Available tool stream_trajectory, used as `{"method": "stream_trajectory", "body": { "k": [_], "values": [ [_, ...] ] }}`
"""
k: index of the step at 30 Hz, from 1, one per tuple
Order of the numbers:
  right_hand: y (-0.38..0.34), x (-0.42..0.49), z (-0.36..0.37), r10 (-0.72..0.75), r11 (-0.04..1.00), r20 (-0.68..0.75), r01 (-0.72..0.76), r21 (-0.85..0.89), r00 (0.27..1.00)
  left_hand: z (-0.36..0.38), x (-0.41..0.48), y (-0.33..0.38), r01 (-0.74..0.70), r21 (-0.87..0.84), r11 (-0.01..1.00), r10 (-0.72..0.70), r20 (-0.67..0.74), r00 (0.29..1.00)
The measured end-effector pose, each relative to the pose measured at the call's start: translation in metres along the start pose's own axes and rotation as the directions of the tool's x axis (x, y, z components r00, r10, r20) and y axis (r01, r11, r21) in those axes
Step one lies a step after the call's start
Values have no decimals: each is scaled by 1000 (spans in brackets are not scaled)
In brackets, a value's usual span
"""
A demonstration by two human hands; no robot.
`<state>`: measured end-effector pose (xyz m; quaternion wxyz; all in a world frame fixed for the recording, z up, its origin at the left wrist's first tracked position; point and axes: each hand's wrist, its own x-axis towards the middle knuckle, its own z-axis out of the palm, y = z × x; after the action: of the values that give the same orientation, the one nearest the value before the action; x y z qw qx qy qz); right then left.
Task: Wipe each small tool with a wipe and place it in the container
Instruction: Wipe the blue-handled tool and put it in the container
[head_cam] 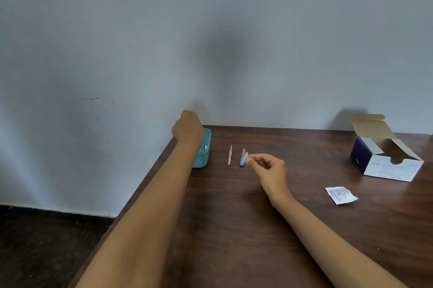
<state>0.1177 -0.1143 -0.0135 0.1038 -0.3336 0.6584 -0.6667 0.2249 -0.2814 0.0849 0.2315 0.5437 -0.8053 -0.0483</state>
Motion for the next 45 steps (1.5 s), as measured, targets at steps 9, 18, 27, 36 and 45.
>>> {"method": "stream_trajectory", "body": {
  "k": [9,18,27,36,45],
  "values": [
    [-14,12,-27,114,967,-163,-71,246,980,31,-43,52,-160,-153,975,195,249,949],
    [3,5,-49,185,936,-66,-156,315,980,87,-85,64,-260,149,954,247,98,964],
    [9,11,-59,366,823,-64,-291,488,928,85,-88,73,-363,224,904,353,86,932],
    [4,12,-66,440,739,8,-367,565,898,78,-115,59,-366,57,929,365,33,930],
    [-9,-7,-75,438,813,17,-404,419,899,52,-170,57,-90,-666,740,278,181,943]
  ]
}}
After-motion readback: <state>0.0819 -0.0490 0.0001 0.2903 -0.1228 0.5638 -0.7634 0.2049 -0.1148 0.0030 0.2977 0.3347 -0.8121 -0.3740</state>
